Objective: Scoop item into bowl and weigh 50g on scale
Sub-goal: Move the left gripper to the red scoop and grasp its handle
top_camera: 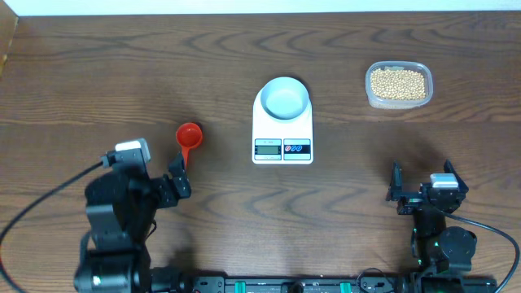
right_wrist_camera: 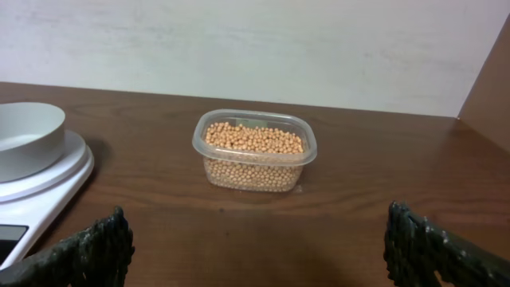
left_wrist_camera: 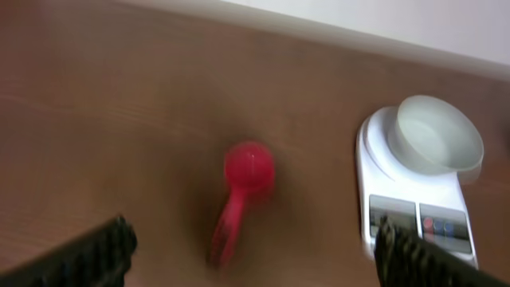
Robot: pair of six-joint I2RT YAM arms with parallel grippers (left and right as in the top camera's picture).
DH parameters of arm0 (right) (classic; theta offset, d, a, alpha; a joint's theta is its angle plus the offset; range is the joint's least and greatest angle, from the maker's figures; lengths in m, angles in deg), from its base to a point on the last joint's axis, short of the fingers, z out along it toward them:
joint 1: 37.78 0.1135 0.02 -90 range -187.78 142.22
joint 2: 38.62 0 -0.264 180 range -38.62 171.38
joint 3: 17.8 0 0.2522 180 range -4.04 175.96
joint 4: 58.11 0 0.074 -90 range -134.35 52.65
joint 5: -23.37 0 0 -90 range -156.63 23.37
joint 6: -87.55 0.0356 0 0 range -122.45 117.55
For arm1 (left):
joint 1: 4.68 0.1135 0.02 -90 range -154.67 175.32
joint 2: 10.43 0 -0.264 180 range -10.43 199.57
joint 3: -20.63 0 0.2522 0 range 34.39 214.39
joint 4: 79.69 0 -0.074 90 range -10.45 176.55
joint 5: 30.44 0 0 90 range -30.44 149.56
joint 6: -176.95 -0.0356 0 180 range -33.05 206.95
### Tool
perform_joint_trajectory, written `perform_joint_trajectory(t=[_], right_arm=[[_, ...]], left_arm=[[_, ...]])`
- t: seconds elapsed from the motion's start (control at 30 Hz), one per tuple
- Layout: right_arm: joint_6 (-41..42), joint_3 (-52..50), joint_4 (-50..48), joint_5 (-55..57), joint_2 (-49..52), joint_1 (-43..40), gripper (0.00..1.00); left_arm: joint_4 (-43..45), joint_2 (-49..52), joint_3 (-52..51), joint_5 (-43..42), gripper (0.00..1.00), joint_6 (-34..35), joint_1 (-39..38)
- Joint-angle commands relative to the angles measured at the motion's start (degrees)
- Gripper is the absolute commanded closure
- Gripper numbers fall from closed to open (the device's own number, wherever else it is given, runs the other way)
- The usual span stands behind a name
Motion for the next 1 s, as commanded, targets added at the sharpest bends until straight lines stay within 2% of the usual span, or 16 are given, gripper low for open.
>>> perform_joint_trajectory(t=[0.0, 0.13, 0.23, 0.27, 0.3, 0.43, 0.53, 0.67, 0.7, 0.73, 0.8, 0.87, 0.97], right_arm=[[-0.6, -0.1, 0.3, 0.3, -0.2, 0.4, 0.01], [-0.6, -0.1, 0.3, 0.3, -0.2, 0.4, 0.01], [-0.6, -0.1, 0.3, 0.3, -0.2, 0.4, 0.01], [-0.6, -0.1, 0.3, 0.3, -0.2, 0.4, 0.01], [-0.6, -0.1, 0.3, 0.3, -0.2, 0.4, 0.01], [-0.6, -0.1, 0.3, 0.3, -0.2, 0.4, 0.01], [-0.6, -0.1, 0.3, 0.3, -0.2, 0.4, 0.01], [-0.6, -0.1, 0.3, 0.3, -0.2, 0.4, 0.01], [-0.6, -0.1, 0.3, 0.3, -0.2, 0.4, 0.01], [-0.6, -0.1, 0.3, 0.3, -0.2, 0.4, 0.01], [-0.6, -0.1, 0.3, 0.3, -0.2, 0.4, 0.01], [-0.6, -0.1, 0.2, 0.3, -0.2, 0.4, 0.01], [-0.6, -0.1, 0.3, 0.3, -0.2, 0.4, 0.01]], left_arm=[[-6.4, 6.6, 7.0, -0.4, 0.02, 0.5, 0.2], [-14.3, 12.4, 12.1, -3.9, 0.02, 0.5, 0.2], [-19.3, 17.7, 16.0, -9.0, 0.02, 0.5, 0.2], [-19.6, 19.6, 16.9, -13.1, 0.02, 0.5, 0.2], [-19.5, 20.9, 17.0, -17.0, 0.02, 0.5, 0.2], [-19.6, 25.8, 16.9, -21.3, 0.02, 1.2, 0.2], [-19.1, 28.7, 16.9, -22.4, 0.02, 1.2, 0.2], [-14.2, 32.8, 16.9, -21.9, 0.0, 1.2, 0.2], [-12.8, 33.6, 16.9, -21.6, 0.04, 1.2, 0.2], [-11.5, 34.4, 16.9, -20.2, 0.08, 1.5, 0.2], [-9.3, 35.7, 16.9, -12.6, 0.08, 3.3, 0.2], [-6.3, 38.2, 16.9, 3.1, 0.08, 6.3, 0.2], [-3.3, 41.0, 16.9, 10.6, 0.08, 6.6, 0.2]])
